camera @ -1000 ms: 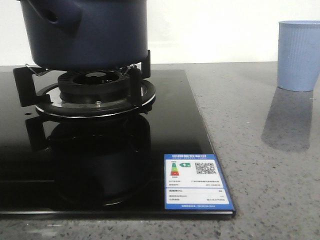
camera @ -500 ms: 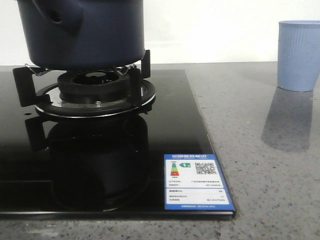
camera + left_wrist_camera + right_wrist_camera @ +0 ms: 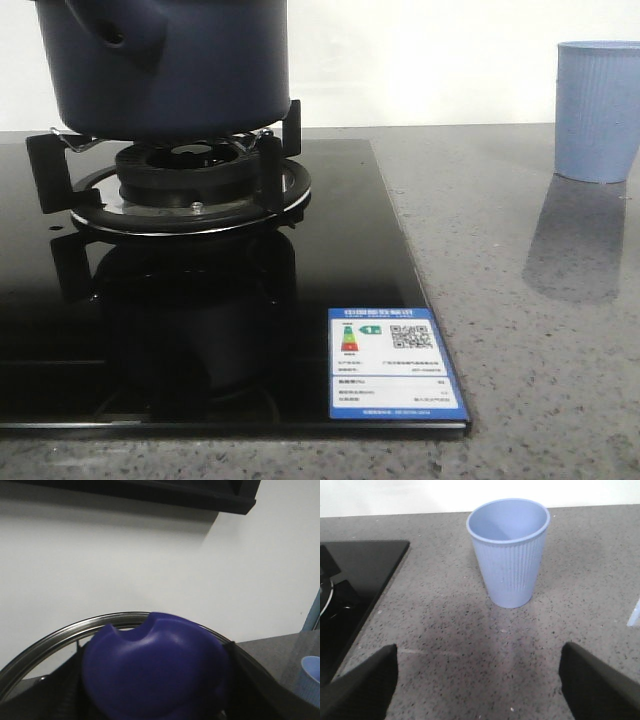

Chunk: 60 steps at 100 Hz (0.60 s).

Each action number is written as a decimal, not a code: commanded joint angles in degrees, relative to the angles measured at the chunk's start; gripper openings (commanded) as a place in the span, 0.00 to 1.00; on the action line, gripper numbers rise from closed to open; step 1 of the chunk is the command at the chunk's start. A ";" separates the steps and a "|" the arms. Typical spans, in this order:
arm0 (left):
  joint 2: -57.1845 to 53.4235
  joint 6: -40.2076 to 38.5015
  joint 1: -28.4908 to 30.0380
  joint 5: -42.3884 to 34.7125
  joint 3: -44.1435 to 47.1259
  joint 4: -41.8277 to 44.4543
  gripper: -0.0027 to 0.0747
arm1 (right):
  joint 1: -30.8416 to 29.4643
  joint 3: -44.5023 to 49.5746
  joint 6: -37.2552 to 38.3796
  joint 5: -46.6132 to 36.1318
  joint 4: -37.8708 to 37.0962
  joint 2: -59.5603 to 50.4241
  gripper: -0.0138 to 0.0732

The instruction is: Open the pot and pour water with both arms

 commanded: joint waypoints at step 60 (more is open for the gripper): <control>-5.45 -0.36 3.57 -6.94 -1.95 -0.09 0.51 | 0.37 -1.94 -0.49 -29.83 0.25 24.60 0.81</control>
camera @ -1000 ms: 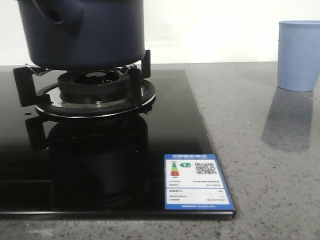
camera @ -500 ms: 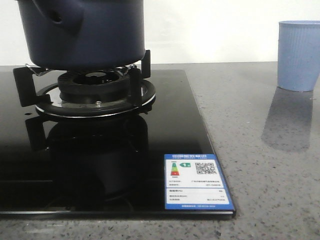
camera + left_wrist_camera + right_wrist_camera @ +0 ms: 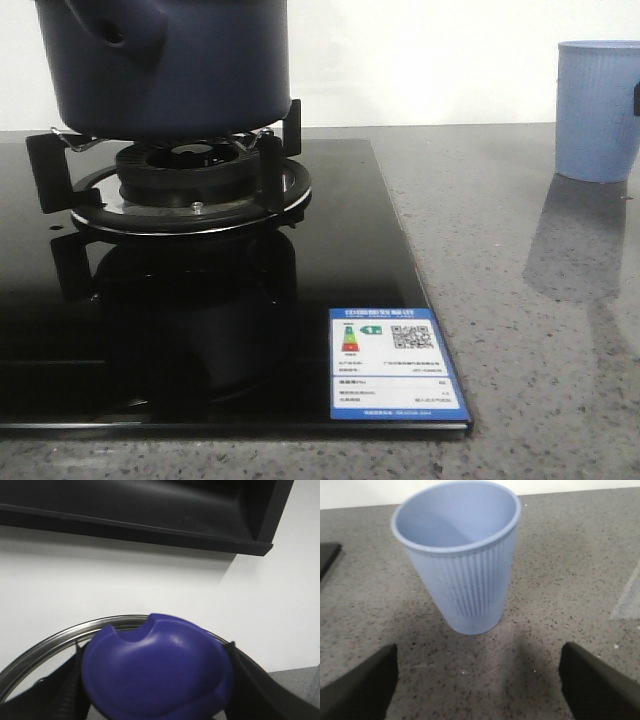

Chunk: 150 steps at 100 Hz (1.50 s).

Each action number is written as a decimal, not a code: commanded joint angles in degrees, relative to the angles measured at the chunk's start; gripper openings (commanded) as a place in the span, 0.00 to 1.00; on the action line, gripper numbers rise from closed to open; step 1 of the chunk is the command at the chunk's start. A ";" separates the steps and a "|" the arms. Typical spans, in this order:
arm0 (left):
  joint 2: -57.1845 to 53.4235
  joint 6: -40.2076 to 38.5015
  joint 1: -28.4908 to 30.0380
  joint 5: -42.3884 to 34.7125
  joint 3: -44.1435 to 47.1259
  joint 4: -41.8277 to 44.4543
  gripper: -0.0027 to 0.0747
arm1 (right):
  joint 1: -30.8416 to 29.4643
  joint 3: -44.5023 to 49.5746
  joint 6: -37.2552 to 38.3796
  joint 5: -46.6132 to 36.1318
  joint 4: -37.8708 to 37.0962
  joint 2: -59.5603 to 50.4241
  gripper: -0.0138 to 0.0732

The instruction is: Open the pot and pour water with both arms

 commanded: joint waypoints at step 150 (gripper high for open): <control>-1.83 -0.36 0.17 -6.35 -1.95 0.13 0.51 | 5.07 -2.05 4.55 -51.30 -8.24 25.05 0.81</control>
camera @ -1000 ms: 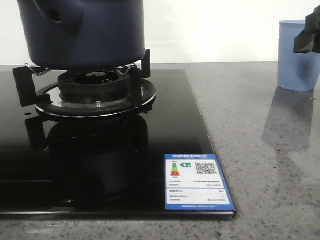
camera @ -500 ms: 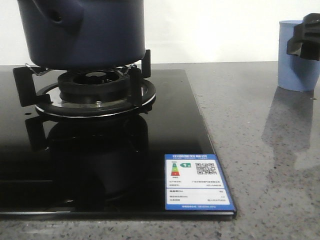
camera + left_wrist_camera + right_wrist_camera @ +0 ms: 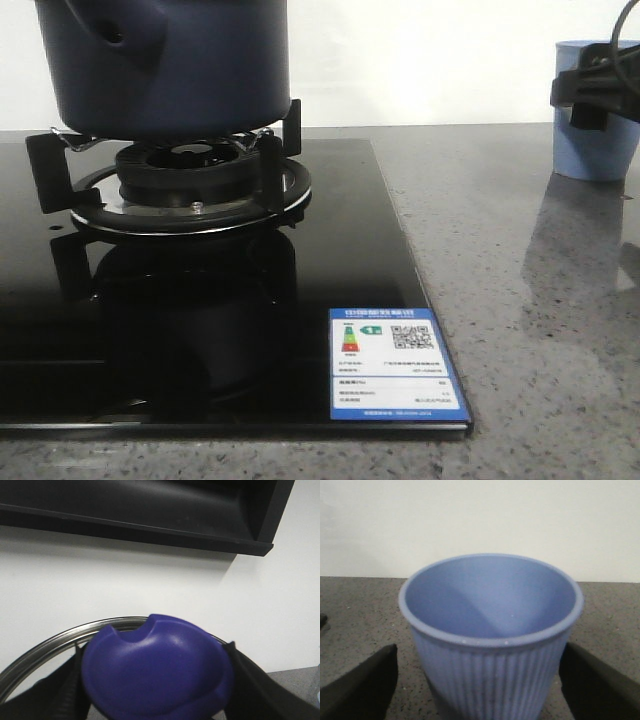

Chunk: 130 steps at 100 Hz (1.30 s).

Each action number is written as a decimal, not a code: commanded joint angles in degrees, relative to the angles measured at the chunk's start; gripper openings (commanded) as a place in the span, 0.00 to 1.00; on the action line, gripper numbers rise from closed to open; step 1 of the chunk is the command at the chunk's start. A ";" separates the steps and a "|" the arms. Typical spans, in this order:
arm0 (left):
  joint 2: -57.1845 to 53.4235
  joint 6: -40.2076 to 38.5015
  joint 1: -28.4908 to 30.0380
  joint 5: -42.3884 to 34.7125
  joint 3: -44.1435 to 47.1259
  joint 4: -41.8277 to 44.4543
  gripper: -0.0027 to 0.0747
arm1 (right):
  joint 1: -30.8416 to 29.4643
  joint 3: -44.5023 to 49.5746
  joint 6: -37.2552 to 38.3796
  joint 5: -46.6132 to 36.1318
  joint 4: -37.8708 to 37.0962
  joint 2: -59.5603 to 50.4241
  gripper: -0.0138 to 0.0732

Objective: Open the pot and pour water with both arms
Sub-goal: 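Close right gripper on the light blue ribbed cup and lift it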

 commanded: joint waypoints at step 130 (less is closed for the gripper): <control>-1.83 -0.36 0.17 -6.35 -1.95 0.13 0.51 | 0.02 -4.49 -0.04 3.40 -8.08 -7.93 0.53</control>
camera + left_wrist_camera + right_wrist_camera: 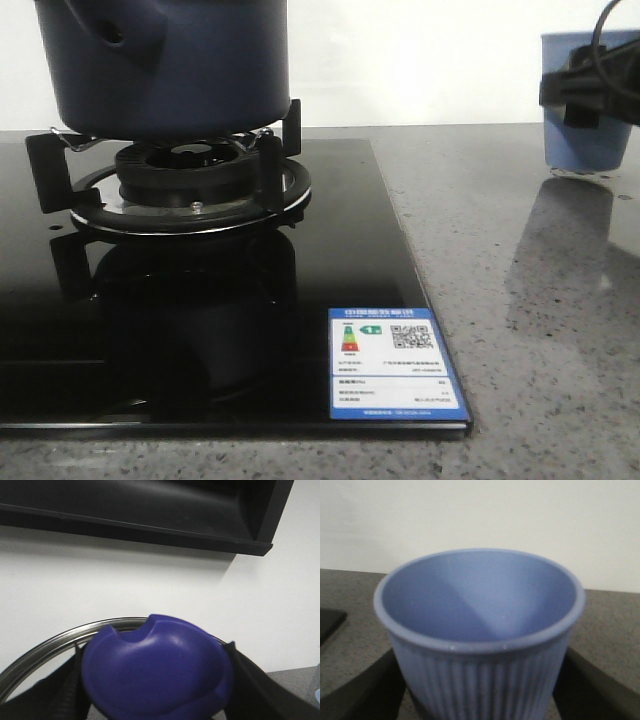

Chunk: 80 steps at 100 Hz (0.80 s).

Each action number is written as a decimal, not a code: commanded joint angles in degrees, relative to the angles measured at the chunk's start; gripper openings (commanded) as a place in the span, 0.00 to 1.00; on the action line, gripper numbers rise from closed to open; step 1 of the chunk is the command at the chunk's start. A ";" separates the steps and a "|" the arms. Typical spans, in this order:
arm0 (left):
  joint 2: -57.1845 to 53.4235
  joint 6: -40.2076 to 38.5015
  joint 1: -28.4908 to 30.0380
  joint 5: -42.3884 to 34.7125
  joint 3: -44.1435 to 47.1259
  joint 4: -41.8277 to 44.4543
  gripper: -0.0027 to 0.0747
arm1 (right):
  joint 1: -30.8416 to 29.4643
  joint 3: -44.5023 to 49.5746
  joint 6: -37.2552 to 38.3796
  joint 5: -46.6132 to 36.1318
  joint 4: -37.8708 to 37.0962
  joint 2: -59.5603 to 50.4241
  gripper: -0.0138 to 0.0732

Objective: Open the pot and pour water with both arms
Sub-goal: 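Close right gripper on the light blue ribbed cup and lift it, then carry the cup with right gripper over the open pot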

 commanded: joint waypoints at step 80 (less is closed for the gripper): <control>-1.83 -0.36 0.17 -5.71 -1.95 1.16 0.51 | 12.58 -19.04 -0.04 29.26 -16.14 -17.36 0.53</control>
